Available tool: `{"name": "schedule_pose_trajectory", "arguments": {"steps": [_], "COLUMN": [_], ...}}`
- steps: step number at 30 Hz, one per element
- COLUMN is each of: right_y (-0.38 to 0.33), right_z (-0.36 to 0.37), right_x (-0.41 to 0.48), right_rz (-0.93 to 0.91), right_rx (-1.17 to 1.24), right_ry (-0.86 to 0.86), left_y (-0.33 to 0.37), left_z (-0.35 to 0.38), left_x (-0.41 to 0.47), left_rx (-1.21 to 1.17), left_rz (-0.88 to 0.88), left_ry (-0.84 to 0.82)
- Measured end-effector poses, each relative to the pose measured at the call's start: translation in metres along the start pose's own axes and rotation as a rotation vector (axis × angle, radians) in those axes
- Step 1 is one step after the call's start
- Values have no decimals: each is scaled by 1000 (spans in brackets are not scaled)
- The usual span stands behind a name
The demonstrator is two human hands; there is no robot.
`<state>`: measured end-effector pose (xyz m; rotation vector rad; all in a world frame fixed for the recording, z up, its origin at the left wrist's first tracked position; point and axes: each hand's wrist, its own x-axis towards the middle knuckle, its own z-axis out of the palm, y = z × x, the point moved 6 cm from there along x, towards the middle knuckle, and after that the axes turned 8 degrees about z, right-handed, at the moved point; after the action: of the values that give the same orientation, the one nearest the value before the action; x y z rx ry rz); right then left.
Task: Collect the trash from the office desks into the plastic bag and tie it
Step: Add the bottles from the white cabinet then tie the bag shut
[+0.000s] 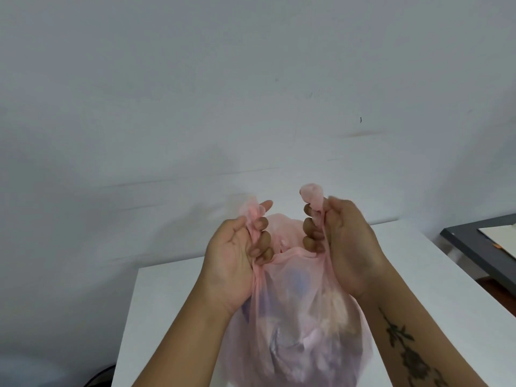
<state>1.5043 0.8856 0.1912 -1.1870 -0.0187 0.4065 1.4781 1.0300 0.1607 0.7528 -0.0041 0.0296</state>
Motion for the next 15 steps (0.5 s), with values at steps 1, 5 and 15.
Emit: {"name": "schedule_pose_trajectory", "arguments": {"steps": [1,5,15], "right_y": [1,5,16], "right_z": [-2,-3,-10], "right_x": [1,3,9], "right_rz": [-11,-82,-81], "right_rx": [-52,-118,-112], "right_ry": [46,132,346], "left_y": [0,1,1], "left_z": [0,-1,-2], "left_x": [1,0,2], "left_rx": [40,184,305], "left_rz": [18,97,120], "left_ry": [0,28,99]}}
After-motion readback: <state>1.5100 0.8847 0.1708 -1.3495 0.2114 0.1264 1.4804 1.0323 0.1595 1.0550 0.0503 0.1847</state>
